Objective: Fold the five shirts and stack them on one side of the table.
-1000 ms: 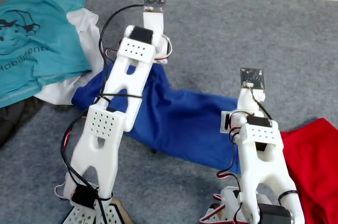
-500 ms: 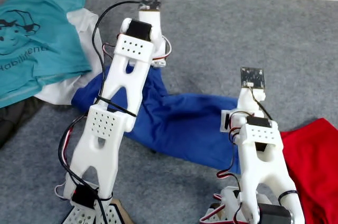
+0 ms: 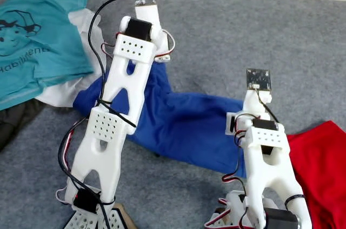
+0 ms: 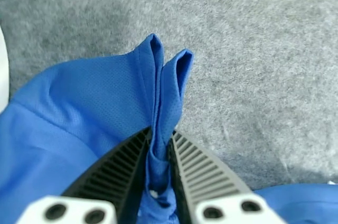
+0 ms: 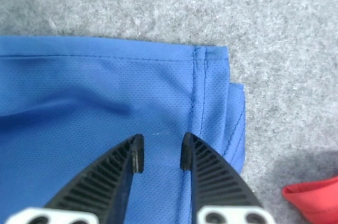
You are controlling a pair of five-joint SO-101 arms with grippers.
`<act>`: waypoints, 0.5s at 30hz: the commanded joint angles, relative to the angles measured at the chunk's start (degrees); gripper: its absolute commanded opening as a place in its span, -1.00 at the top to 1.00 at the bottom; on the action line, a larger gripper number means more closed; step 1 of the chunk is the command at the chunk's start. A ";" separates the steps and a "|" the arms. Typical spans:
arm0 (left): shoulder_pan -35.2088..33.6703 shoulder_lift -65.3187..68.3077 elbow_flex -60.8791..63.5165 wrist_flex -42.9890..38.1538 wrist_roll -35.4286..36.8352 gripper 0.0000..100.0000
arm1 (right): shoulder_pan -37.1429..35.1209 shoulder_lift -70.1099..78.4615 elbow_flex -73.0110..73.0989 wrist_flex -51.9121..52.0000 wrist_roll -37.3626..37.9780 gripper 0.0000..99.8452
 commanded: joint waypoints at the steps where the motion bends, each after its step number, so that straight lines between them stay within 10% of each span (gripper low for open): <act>1: -2.59 -1.98 -0.22 0.79 1.41 0.99 | -0.48 -1.27 -0.31 -0.84 0.62 0.74; 15: -6.29 -33.63 41.98 -0.44 -2.73 0.99 | -0.57 -1.27 0.57 -1.19 0.62 0.74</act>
